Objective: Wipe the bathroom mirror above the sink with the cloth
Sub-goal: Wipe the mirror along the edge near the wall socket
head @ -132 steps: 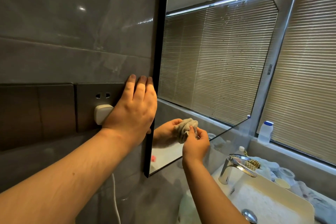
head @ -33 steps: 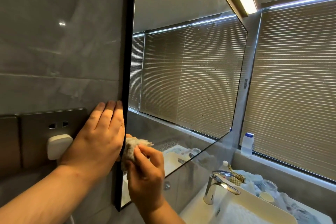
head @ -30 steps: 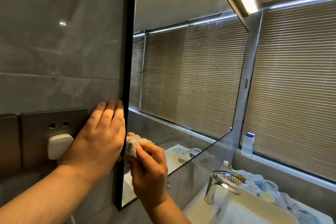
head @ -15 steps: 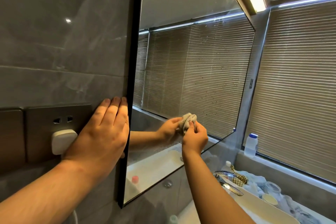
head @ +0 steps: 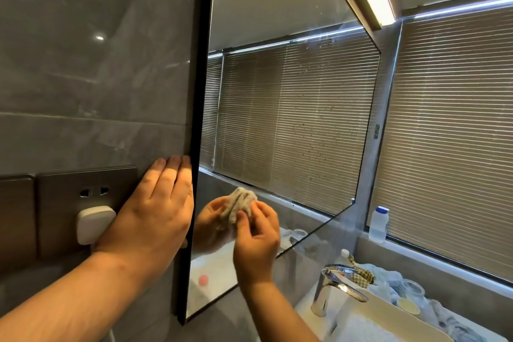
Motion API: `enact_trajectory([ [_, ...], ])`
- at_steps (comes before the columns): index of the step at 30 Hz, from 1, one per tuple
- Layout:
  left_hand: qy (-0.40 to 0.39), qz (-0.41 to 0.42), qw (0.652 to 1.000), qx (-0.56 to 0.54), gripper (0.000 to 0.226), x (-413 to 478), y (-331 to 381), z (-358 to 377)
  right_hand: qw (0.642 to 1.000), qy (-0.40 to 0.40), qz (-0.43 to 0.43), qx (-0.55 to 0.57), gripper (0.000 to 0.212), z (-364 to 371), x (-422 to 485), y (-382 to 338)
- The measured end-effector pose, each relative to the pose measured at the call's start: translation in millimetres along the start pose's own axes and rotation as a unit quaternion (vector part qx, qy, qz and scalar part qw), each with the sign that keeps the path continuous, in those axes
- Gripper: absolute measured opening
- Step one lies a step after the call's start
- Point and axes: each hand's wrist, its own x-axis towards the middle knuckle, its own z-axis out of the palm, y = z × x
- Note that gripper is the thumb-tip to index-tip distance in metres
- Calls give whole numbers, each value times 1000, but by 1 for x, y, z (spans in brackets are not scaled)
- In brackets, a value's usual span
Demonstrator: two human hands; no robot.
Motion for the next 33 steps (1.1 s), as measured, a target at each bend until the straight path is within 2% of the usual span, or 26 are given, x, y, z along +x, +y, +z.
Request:
enact_trajectory([
  [2,-45,28,998,33,70,1,3,3,998,-24,-56,7,33,4,-17,-11],
  [4,-39,26,998,48,69,4,4,-2,994,-36,-106,7,32,7,-32,-21],
  [13,-27,18,999,42,62,2,7,-2,984,-55,-167,7,39,10,-47,-30],
  [16,-11,14,999,42,73,3,5,-2,980,-54,-193,-3,36,9,-38,-25],
  [19,-34,18,998,40,94,5,3,-6,977,-49,-207,-7,39,9,-28,-16],
  [21,-54,26,997,41,85,4,4,-8,982,-30,-186,-12,42,8,-16,-8],
  [25,-83,4,996,18,91,1,1,-4,999,22,-31,-6,33,5,20,14],
  [27,-83,8,996,33,75,2,2,-5,999,38,26,-9,32,2,36,24],
  [30,-133,-9,991,15,75,-3,0,-2,993,55,101,-14,25,-5,57,35],
  [32,-106,-25,994,-28,77,-9,-6,-6,991,58,122,-17,21,-11,67,42],
  [33,-82,-7,995,-61,83,-8,-4,-14,990,56,129,-14,19,-13,70,45],
])
